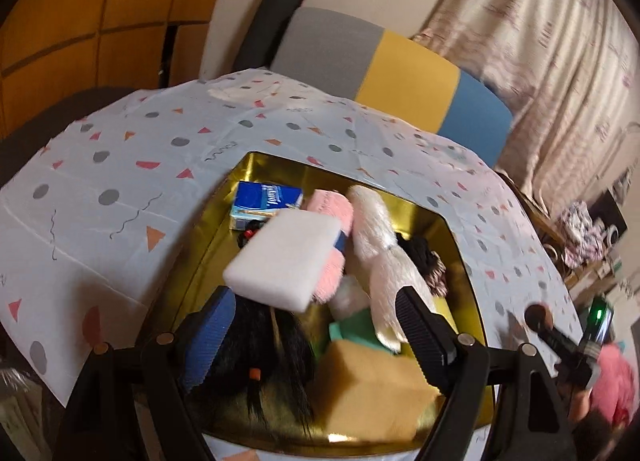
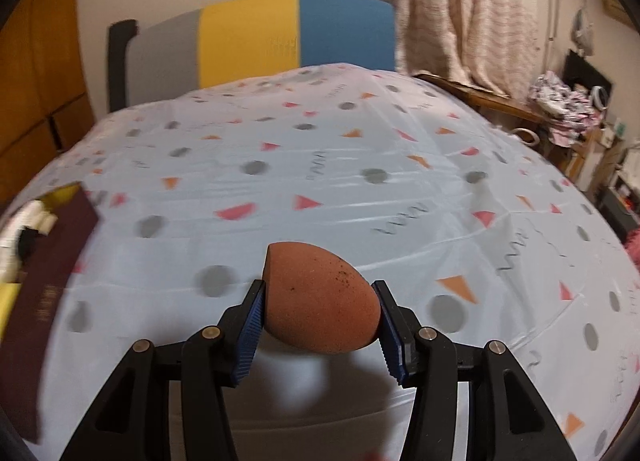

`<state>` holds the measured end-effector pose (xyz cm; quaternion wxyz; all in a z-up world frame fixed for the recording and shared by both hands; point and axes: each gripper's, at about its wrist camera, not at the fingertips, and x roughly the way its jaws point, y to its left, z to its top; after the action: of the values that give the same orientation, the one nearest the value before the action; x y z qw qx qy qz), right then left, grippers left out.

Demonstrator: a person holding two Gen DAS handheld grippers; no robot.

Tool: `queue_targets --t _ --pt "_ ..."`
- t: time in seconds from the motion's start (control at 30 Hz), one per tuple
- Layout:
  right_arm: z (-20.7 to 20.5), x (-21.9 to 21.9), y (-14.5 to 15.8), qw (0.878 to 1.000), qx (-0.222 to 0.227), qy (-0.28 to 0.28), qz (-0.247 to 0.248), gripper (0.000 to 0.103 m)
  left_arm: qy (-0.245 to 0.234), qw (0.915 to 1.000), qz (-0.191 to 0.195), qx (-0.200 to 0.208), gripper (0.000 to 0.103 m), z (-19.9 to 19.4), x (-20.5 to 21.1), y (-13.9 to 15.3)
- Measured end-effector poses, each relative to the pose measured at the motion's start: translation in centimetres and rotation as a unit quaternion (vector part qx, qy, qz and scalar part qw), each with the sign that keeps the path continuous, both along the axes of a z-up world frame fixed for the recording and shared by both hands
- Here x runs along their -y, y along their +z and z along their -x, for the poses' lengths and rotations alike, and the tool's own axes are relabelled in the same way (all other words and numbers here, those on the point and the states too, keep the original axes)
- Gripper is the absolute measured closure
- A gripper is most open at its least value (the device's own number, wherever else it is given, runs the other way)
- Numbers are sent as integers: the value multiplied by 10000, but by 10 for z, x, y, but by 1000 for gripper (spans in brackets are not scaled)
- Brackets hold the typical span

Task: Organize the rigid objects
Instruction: 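Carry the white foam block into the gold tray with the left gripper and release it, then lower the brown makeup sponge into the gold tray and open the right gripper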

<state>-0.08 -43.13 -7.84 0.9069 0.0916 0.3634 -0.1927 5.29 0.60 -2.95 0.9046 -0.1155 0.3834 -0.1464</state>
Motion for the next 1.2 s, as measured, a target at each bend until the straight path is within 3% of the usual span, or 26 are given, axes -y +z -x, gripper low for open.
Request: queue_targets --t 0.17,0.33,0.57,0.9,1.1,1.2 --pt "-11 -45 29 9968 294 695 -270 50 -271 9994 -16 195 19 15 7 5" --pt "-32 -102 55 9851 524 1579 -429 49 -522 9980 179 313 20 24 10 5" --pt "-70 -169 68 9708 491 2324 -339 49 -421 9978 -171 489 20 36 11 12" --pt "-126 -199 57 9720 72 2341 -206 47 -51 9944 -657 828 20 47 2 22" --pt "-147 -200 50 9752 -120 2211 28 37 -8 9943 -688 809 20 47 4 23" --pt "-135 -195 60 9769 138 2131 -72 28 58 9936 -723 870 20 49 4 24"
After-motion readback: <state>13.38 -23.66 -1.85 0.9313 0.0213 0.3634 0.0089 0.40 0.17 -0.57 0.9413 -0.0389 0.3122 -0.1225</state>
